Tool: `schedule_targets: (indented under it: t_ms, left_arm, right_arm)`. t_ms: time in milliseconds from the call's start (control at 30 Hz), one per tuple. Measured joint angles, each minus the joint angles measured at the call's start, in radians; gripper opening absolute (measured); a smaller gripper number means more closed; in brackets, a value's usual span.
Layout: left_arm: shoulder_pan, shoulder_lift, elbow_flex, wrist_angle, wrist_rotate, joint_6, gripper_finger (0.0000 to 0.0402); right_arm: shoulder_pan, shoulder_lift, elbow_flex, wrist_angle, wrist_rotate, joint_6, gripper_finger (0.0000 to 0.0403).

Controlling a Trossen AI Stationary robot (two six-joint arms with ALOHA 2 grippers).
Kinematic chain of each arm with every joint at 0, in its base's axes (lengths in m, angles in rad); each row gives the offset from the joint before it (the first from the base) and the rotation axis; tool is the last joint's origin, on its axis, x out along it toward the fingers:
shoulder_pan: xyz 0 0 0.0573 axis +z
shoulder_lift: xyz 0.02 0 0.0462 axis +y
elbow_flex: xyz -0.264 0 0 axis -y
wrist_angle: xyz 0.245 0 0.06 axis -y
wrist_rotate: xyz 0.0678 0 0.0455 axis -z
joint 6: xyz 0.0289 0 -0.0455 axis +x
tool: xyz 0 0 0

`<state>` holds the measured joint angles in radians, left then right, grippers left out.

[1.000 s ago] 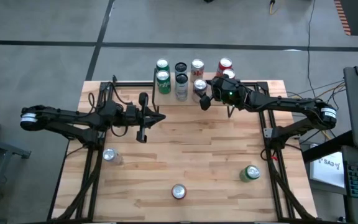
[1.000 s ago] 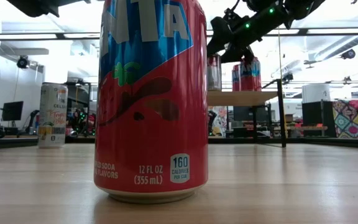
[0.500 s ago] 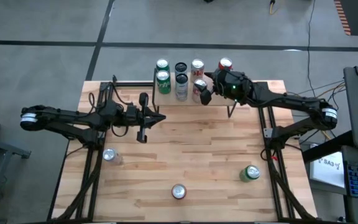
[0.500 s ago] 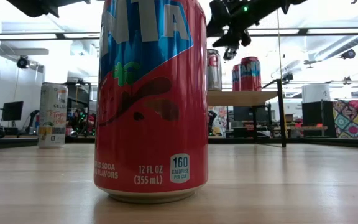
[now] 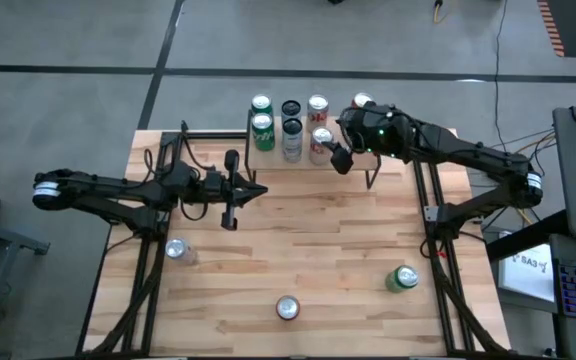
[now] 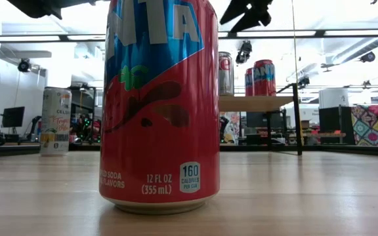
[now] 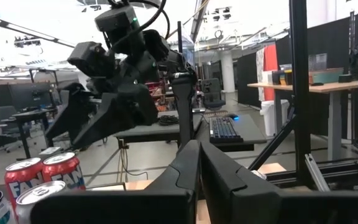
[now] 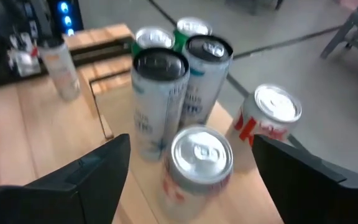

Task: Place canned beverage on shelf
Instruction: Put the bottom white red soda can on the shelf aligned with the other white red soda can

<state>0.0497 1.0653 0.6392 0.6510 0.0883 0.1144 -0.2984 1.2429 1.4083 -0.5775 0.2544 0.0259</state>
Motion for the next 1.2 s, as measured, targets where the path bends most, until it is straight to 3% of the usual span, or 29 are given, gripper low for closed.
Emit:
schedule_targets:
  t_ms: [200,333,467,500,1200]
  left_arm:
    - [0.0,0.0,0.0,-0.004,0.0,0.014,0.0]
    - [0.0,0.0,0.0,-0.008,0.0,0.033,0.0]
    - [0.0,0.0,0.0,-0.008,-0.001,0.034,0.0]
    - [0.0,0.0,0.0,-0.008,-0.001,0.034,0.0]
    - [0.0,0.011,0.0,-0.007,-0.002,0.008,0.0]
  right_arm:
    - [-0.001,0.016,0.02,-0.105,-0.06,-0.004,0.0259]
    - [0.0,0.023,0.014,-0.128,-0.175,0.0,0.0163]
    - [0.0,0.023,-0.005,-0.131,-0.184,-0.015,0.004]
    - [-0.001,0.023,-0.011,-0.132,-0.183,-0.021,0.0026]
    - [-0.001,0.028,-0.041,-0.13,-0.174,-0.055,0.0009]
